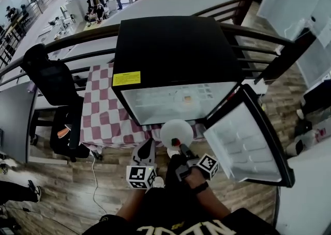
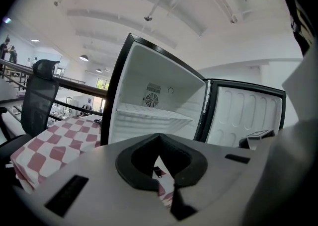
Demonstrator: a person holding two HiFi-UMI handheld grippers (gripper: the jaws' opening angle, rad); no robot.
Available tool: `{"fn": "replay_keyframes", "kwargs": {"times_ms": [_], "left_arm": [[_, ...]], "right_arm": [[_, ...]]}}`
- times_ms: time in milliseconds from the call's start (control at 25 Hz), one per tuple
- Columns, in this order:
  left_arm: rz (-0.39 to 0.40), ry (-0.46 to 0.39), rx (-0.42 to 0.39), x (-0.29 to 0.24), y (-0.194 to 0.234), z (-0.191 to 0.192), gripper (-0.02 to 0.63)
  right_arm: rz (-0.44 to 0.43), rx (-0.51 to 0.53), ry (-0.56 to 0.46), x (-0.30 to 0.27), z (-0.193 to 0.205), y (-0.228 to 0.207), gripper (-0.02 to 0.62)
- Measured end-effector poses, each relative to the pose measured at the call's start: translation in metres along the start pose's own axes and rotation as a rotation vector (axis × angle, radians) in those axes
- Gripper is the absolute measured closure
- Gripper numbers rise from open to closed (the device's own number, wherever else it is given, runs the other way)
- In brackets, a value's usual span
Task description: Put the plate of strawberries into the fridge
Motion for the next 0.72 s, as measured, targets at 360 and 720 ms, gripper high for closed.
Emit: {"fn": "replay_keyframes", "kwargs": {"times_ms": [360,720], "left_arm": [[-0.069,0.032,-0.015,-0.033,0.023,0.014,0.589],[-0.088,0.054,0.006,-0.058,0.038,0.03,0.589]], "right_arm": [[0.038,0.01,0.066,-0.056,-0.014,-0.024,0.566],[0.061,-0.002,0.062,-0.107,-0.028,-0.036,0.566]]}}
Point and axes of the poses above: the fingertips, and each gripper's own axes: x backward along the fingers, y to its left, z out of its underside, the point moved 6 cm from there along x, backward along the fingers, and after that the axes turned 3 degrees about -x, right-handed, at the moved point
